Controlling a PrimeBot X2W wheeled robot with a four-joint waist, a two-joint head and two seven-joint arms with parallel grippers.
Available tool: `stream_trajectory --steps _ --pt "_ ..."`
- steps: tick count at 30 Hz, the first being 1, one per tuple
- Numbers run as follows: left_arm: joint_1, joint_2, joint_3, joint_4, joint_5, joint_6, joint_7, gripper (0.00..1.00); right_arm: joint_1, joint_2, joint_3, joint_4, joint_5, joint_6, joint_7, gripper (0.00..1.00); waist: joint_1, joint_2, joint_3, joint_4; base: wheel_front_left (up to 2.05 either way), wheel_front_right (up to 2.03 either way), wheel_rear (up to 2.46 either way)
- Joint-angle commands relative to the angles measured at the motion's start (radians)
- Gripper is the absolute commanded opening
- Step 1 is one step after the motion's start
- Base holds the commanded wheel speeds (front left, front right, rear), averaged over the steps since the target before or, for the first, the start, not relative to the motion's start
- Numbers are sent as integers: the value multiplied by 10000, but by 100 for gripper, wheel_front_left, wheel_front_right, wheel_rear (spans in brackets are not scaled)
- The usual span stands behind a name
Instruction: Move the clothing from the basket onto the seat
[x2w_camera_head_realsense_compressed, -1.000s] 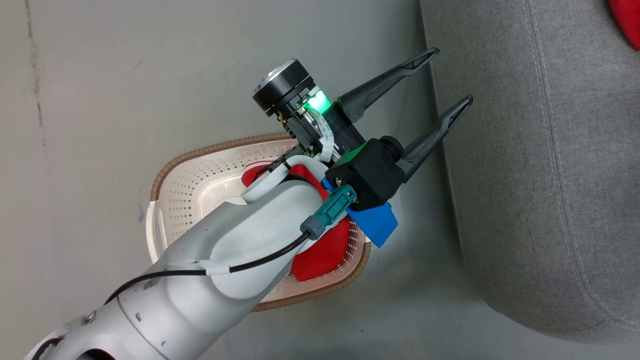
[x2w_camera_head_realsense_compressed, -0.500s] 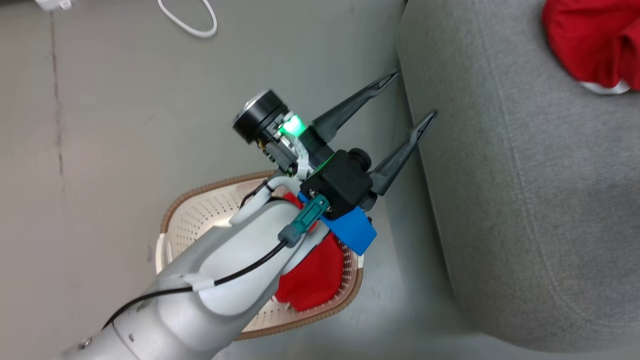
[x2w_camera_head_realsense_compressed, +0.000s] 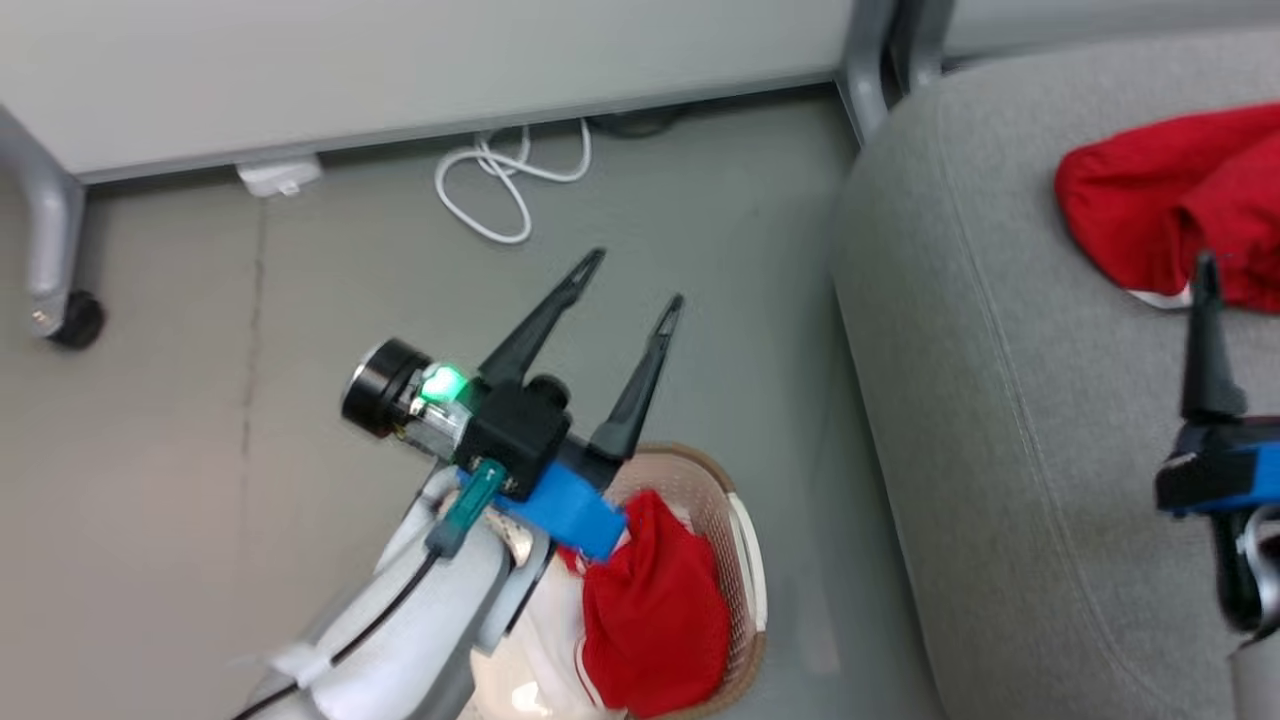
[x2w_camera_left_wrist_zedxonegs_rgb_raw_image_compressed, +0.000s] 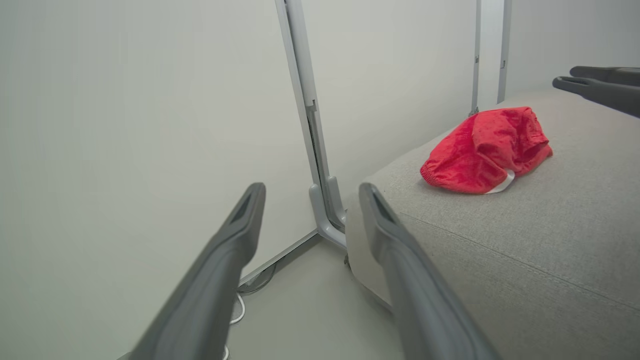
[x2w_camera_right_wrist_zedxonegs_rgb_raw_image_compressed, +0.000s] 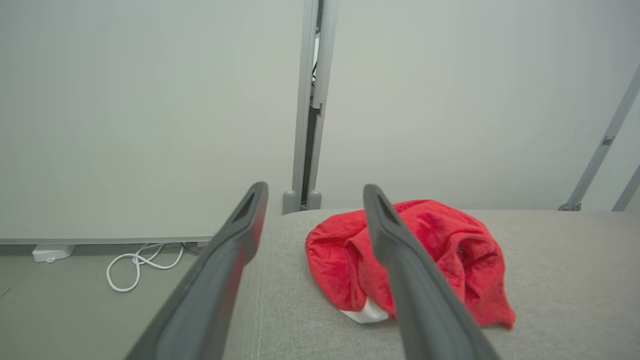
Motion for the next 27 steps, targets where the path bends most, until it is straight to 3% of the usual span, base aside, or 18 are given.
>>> stream_trajectory --steps 1,16,27 --pt "274 80 131 -71 -47 65 -44 100 176 63 119 -113 60 1 -35 100 2 0 -146 33 0 0 0" --pt "2881 501 2608 -1060 126 605 -45 100 1255 770 1848 -1106 315 1 -35 100 2 0 -1586 1305 0 0 0" --pt "4359 409 4102 -1603 505 437 -45 100 2501 1375 1936 -1539 307 1 -35 100 2 0 -2342 1624 0 0 0"
